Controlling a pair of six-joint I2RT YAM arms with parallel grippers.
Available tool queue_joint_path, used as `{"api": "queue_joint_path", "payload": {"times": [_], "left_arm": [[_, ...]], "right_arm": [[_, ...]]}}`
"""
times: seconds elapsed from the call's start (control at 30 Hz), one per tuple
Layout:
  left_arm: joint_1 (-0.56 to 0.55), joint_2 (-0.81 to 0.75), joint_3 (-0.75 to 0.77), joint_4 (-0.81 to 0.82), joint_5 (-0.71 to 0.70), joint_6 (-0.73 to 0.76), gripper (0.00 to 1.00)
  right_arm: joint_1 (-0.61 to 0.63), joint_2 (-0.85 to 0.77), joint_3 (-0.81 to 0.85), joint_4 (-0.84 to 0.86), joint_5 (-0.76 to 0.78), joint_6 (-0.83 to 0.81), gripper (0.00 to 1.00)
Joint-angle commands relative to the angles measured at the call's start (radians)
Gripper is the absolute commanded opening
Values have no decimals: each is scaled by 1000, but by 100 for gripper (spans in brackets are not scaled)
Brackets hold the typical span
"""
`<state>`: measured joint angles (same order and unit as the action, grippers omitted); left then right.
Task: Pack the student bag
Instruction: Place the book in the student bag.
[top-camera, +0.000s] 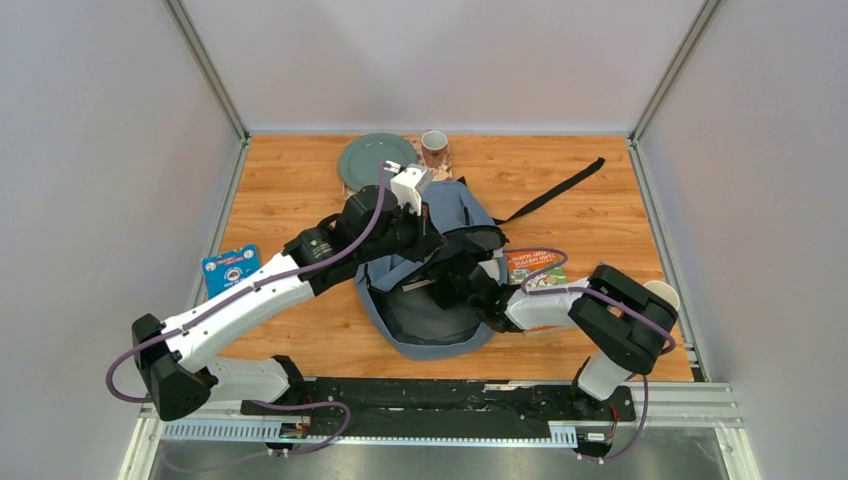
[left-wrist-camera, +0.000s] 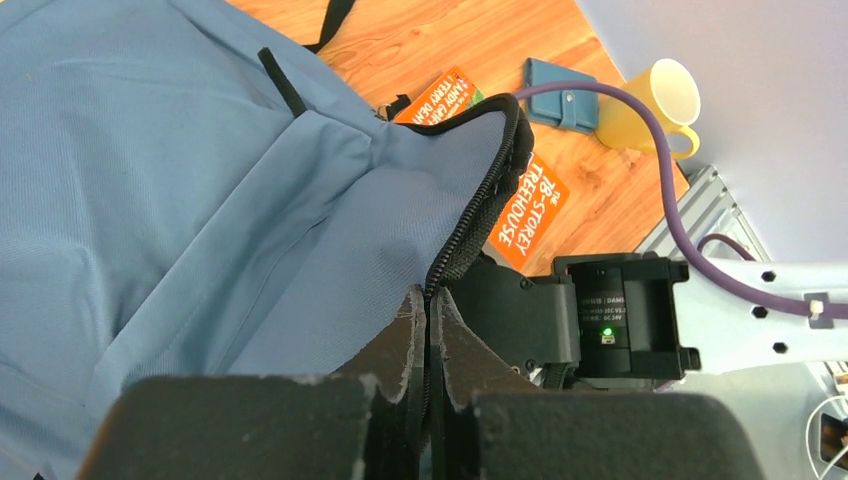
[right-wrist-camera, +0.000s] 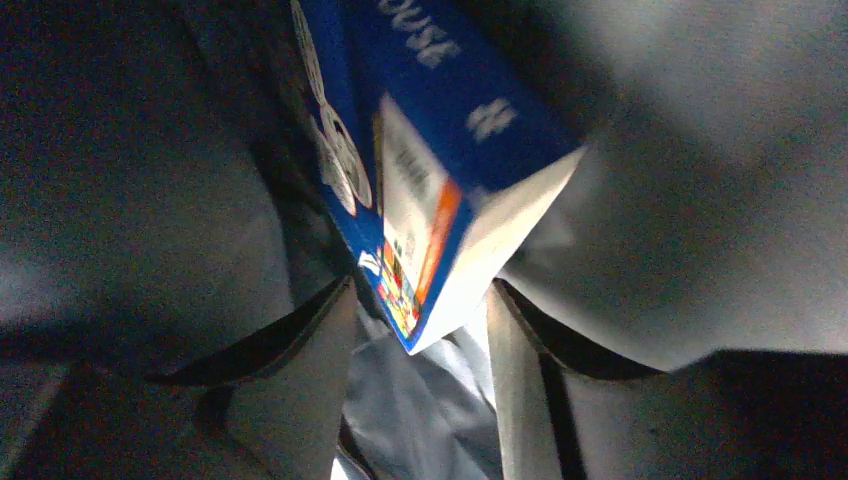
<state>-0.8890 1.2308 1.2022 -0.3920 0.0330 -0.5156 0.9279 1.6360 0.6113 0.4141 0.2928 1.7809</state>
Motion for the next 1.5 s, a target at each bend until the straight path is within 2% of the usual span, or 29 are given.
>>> {"api": "queue_joint_path", "payload": {"times": [0.0, 0.1, 0.13, 0.17, 0.3, 0.47, 0.63, 0.67, 0.77, 0.9, 1.0, 1.03, 1.07, 1.1, 1.13, 1.2, 1.23, 1.3, 1.47], "left_arm": [[5, -43, -12, 50, -1, -9, 0], [7, -51, -20, 53, -8, -9, 0], [7, -51, -21, 53, -11, -9, 0], [9, -53, -21, 51, -13, -8, 0], [12, -54, -24, 51, -19, -6, 0], [16, -62, -36, 48, -28, -8, 0], [16, -67, -70, 48, -27, -14, 0], [18, -65, -79, 61, -19, -18, 0], [16, -62, -110, 84, 11, -32, 0], [18, -60, -145, 100, 63, -57, 0], [18, -62, -177, 108, 154, -64, 19], [18, -71, -199, 105, 162, -67, 37], [18, -79, -211, 101, 171, -73, 42], [16, -89, -223, 101, 174, -73, 47], [16, -115, -245, 94, 173, -72, 61], [18, -142, -247, 68, 162, -51, 71], [16, -168, -242, 30, 138, -41, 79], [16, -197, -228, -11, 96, -11, 87], [18, -286, -191, -178, -148, 69, 87]], "right_arm": [[-5, -79, 59, -119, -110, -107, 58], [-4, -129, 42, -155, -127, -123, 66], [-4, -142, 41, -185, -127, -127, 71], [-6, -152, 47, -219, -133, -142, 82], [-3, -211, 54, -331, -150, -191, 82], [12, -381, 12, -392, -106, -265, 82], [51, -617, 10, -670, -37, -415, 81], [75, -715, 4, -722, 7, -416, 81], [106, -864, -31, -894, 92, -413, 81], [114, -1146, -39, -1197, 189, -365, 80], [114, -1304, -4, -1328, 275, -371, 80], [114, -1338, 22, -1350, 319, -379, 80], [114, -1363, 39, -1360, 339, -420, 80], [114, -1380, 53, -1364, 354, -442, 80], [114, -1396, 89, -1365, 376, -458, 80], [114, -1386, 123, -1345, 382, -527, 81], [114, -1359, 140, -1335, 370, -552, 81], [114, -1316, 177, -1283, 346, -618, 81], [114, -1161, 205, -1125, 194, -710, 81]]}}
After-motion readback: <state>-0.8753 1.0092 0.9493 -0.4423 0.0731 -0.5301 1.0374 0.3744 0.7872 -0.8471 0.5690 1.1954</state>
